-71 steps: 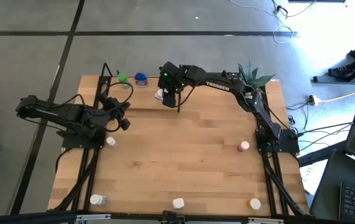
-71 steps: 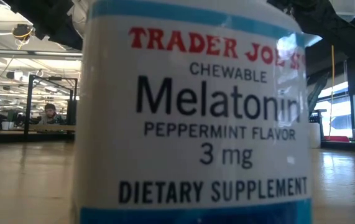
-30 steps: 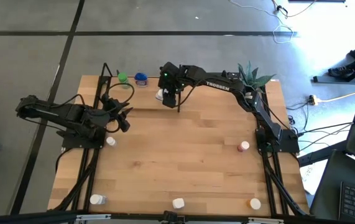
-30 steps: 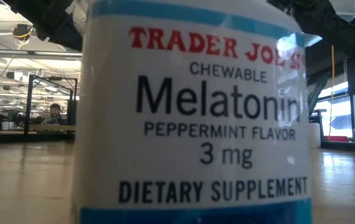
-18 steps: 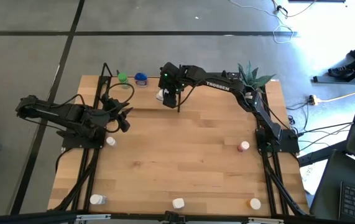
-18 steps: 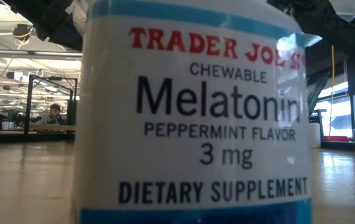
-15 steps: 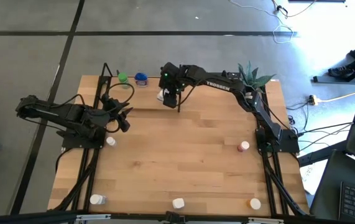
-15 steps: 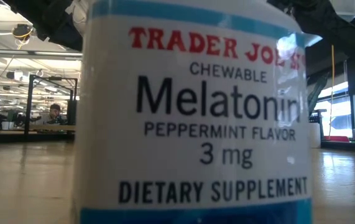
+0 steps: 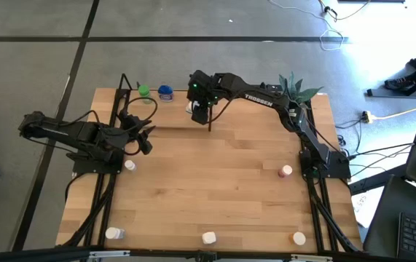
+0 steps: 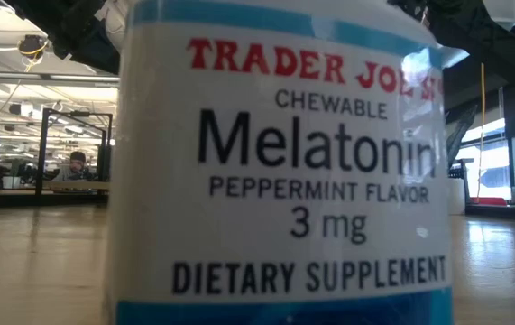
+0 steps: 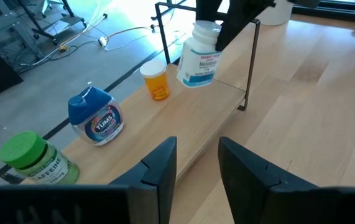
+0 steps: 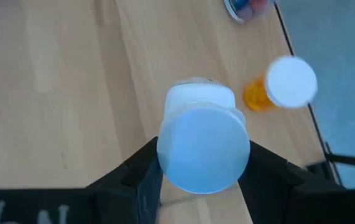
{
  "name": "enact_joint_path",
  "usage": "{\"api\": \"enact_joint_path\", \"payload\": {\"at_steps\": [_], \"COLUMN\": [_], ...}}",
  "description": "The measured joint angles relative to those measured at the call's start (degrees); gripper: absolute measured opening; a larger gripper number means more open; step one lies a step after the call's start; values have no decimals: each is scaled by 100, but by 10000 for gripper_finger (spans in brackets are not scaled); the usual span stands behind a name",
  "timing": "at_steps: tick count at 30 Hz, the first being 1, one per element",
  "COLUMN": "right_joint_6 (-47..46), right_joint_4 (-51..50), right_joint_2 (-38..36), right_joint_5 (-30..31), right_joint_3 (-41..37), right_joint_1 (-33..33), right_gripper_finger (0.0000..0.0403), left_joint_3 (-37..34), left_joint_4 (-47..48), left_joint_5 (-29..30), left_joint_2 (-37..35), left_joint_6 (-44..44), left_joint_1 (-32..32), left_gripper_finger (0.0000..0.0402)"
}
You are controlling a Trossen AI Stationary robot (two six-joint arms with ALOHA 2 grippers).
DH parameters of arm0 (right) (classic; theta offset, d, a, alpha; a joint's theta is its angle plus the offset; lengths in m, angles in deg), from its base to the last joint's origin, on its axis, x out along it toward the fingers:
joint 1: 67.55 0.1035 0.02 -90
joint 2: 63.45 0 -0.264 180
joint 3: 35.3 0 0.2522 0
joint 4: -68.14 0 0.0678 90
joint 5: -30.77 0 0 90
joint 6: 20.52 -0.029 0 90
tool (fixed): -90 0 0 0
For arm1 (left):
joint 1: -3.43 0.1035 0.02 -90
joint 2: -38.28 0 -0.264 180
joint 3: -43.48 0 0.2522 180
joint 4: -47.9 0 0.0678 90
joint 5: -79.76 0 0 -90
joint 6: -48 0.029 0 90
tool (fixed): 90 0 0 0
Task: Pick and place medicine bottles onto shelf by color
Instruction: Put the white pill bottle on the shelf
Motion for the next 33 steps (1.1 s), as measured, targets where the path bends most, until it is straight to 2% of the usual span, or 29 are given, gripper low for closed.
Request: {"api": "enact_joint_path", "payload": {"at_steps": [20, 28, 33], "right_joint_6": [102, 557, 637], "right_joint_4": [-870, -538, -503], "right_joint_2": [120, 120, 120], "right_joint_5": [317, 81, 185], "right_joint_3": [0, 0, -2], "right_joint_1": [31, 40, 62], "right_gripper_finger": [178, 178, 178], "left_joint_3": [0, 0, 0], "left_joint_4": [-1, 1, -1], "left_joint_5": [-1, -1, -1], "left_joint_2": [-1, 1, 0], "left_joint_6": [0, 2, 2], "left_joint_1": [2, 2, 2], "left_gripper_finger": [112, 112, 112]}}
